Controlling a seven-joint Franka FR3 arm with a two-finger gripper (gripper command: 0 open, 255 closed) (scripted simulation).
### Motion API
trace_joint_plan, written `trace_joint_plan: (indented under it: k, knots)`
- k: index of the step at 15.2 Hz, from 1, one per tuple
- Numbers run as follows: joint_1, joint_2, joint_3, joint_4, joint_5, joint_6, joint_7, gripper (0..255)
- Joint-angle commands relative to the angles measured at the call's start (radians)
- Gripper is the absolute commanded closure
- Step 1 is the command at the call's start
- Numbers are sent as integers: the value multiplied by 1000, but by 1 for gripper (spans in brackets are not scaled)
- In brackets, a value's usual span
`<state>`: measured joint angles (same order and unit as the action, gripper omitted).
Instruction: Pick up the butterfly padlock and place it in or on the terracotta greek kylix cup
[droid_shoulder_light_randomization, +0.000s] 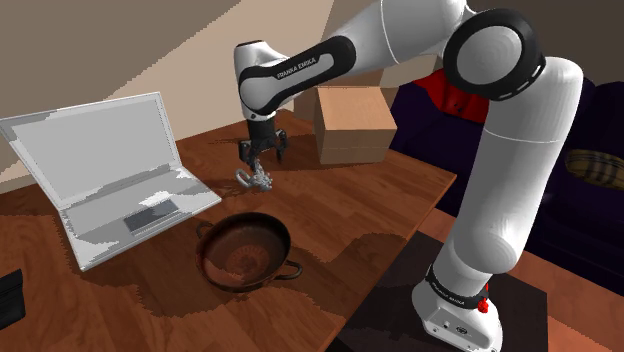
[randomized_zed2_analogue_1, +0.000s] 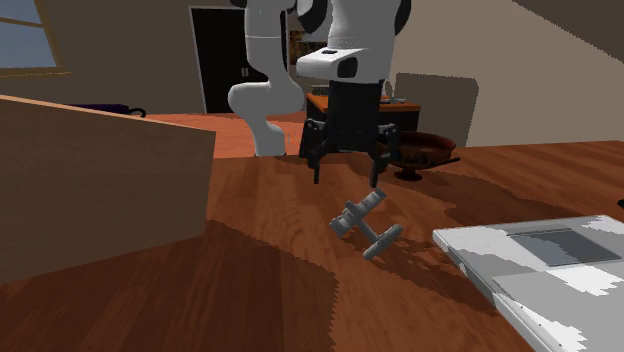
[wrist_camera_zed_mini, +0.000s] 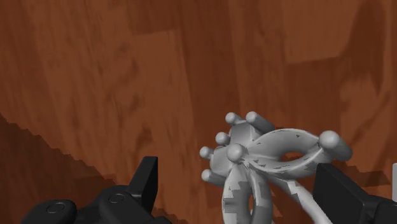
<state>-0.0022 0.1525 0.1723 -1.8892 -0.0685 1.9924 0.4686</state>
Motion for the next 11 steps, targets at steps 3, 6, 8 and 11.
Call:
trace_joint_plan:
  k: [3,6,8,11]
  knots:
    - [2,22,-1,-28,-6,50,10,0]
    - [1,38,-2,-56,-11,95,13,0]
    - [1,38,-2,-56,-11,95,13,0]
    - [0,38,-1,-56,-11,95,13,0]
